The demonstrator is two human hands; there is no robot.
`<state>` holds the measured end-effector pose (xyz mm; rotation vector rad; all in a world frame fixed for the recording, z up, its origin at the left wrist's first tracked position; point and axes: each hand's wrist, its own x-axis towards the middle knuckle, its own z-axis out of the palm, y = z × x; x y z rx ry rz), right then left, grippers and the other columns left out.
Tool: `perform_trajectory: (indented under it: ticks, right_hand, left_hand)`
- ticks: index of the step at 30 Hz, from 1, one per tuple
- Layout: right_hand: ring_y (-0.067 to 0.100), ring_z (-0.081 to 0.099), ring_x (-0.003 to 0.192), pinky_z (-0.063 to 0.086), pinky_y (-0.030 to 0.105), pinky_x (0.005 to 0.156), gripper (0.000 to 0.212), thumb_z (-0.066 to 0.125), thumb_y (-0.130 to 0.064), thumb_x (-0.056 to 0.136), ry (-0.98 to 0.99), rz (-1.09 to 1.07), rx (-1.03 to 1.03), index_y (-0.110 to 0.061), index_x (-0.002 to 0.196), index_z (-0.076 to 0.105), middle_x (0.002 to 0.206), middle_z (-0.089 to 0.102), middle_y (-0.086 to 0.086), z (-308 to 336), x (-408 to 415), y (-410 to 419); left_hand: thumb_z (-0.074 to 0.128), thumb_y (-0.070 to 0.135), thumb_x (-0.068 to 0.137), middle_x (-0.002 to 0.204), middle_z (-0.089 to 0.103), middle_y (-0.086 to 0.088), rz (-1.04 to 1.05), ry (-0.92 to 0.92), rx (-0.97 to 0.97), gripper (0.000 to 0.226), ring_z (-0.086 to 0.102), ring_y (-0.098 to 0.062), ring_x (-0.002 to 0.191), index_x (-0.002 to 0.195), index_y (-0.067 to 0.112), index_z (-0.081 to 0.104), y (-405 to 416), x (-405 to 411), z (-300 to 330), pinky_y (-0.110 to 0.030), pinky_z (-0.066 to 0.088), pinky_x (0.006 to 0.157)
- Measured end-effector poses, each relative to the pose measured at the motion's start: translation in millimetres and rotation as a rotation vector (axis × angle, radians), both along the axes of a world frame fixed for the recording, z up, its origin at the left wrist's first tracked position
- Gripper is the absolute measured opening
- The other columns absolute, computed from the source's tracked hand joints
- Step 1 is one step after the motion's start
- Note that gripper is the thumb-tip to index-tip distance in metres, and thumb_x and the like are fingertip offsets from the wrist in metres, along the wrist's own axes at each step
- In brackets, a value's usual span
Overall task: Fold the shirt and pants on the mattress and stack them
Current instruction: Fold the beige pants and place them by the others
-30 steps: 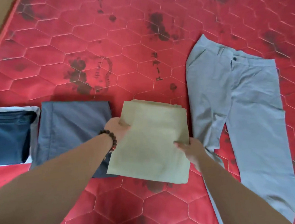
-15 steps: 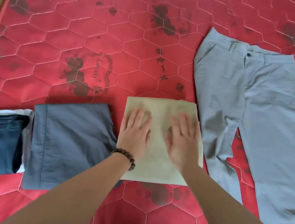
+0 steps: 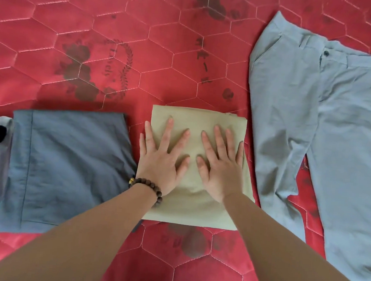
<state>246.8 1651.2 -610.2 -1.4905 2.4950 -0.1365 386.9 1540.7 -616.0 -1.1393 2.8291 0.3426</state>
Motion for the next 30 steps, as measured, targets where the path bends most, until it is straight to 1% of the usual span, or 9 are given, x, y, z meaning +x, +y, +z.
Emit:
perform_trajectory:
  ticks: [5,9,12,15,17,20,25,28,30]
  right_hand:
    - [0.021,-0.004,0.149,0.007,0.049,0.119,0.073,0.04,-0.061,0.092,-0.162,-0.156,-0.084,-0.04,0.151,0.004,0.162,-0.009,0.004,17.5,-8.7,20.1]
    - [0.029,0.029,0.137,0.03,0.046,0.111,0.091,0.061,-0.057,0.083,-0.387,-0.419,-0.097,-0.04,0.151,0.003,0.152,0.024,0.011,28.8,-5.8,41.1]
    - [0.016,0.041,0.115,0.035,0.029,0.097,0.097,0.071,-0.046,0.08,-0.567,-0.517,-0.145,-0.041,0.151,0.005,0.131,0.039,0.001,35.6,-2.9,45.6]
    - [0.004,0.045,0.107,0.036,0.019,0.088,0.1,0.078,-0.039,0.075,-0.772,-0.639,-0.189,-0.035,0.151,0.013,0.123,0.043,-0.016,40.2,-2.3,51.7]
    - [0.008,0.06,0.102,0.046,0.014,0.077,0.084,0.083,-0.033,0.071,-0.918,-0.737,-0.217,-0.021,0.141,0.038,0.12,0.058,-0.012,44.1,-3.0,56.1]
    - [0.018,0.072,0.085,0.057,0.03,0.071,0.062,0.088,-0.035,0.062,-1.155,-0.845,-0.191,-0.013,0.115,0.063,0.098,0.074,0.002,57.3,3.7,62.4]
    - [0.019,0.072,0.084,0.058,0.039,0.075,0.044,0.083,-0.03,0.071,-1.12,-0.729,-0.293,-0.016,0.108,0.065,0.096,0.075,0.003,95.1,38.3,36.4]
    - [0.016,0.072,0.086,0.058,0.029,0.07,0.034,0.078,-0.016,0.079,-1.168,-0.604,-0.35,-0.015,0.11,0.063,0.097,0.074,0.002,112.0,75.0,-3.5]
    - [0.006,0.071,0.081,0.054,0.018,0.063,0.029,0.077,-0.014,0.08,-1.18,-0.527,-0.349,-0.021,0.105,0.062,0.093,0.074,-0.004,114.1,103.6,-31.5]
  left_hand:
    - [0.042,0.059,0.09,0.158,-0.001,-0.013,0.182,0.074,0.109,0.068,0.024,-0.039,0.133,0.149,0.044,0.014,6.5,7.1,23.1,-0.05,0.027,0.109]
    - [0.052,0.045,0.089,0.14,0.023,-0.016,0.326,0.147,0.299,0.064,0.041,-0.036,0.115,0.145,0.05,0.02,15.2,19.9,38.7,-0.044,0.041,0.101]
    - [0.054,0.037,0.089,0.116,0.035,-0.007,0.379,0.162,0.428,0.065,0.053,-0.021,0.077,0.142,0.054,0.021,12.1,26.8,44.0,-0.034,0.05,0.083]
    - [0.054,0.031,0.088,0.105,0.039,-0.002,0.371,0.201,0.481,0.063,0.05,-0.015,0.073,0.141,0.053,0.027,10.7,31.1,50.9,-0.03,0.048,0.079]
    - [0.056,0.029,0.088,0.103,0.039,0.001,0.325,0.264,0.479,0.059,0.049,-0.01,0.073,0.14,0.045,0.034,11.9,36.0,59.3,-0.029,0.047,0.078]
    - [0.06,0.028,0.088,0.102,0.038,0.005,0.255,0.342,0.462,0.055,0.047,-0.008,0.072,0.139,0.036,0.042,10.9,47.3,76.6,-0.029,0.047,0.077]
    - [0.059,0.026,0.09,0.107,0.039,0.008,0.262,0.452,0.401,0.051,0.052,-0.011,0.071,0.138,0.036,0.044,-5.1,92.7,106.4,-0.026,0.047,0.074]
    - [0.059,0.023,0.09,0.099,0.037,0.009,0.334,0.502,0.325,0.049,0.048,-0.004,0.064,0.136,0.037,0.046,-30.9,137.7,117.3,-0.016,0.04,0.065]
    - [0.06,0.02,0.09,0.096,0.038,0.006,0.397,0.497,0.29,0.049,0.047,-0.006,0.063,0.136,0.033,0.049,-49.3,171.3,120.6,-0.022,0.043,0.066]
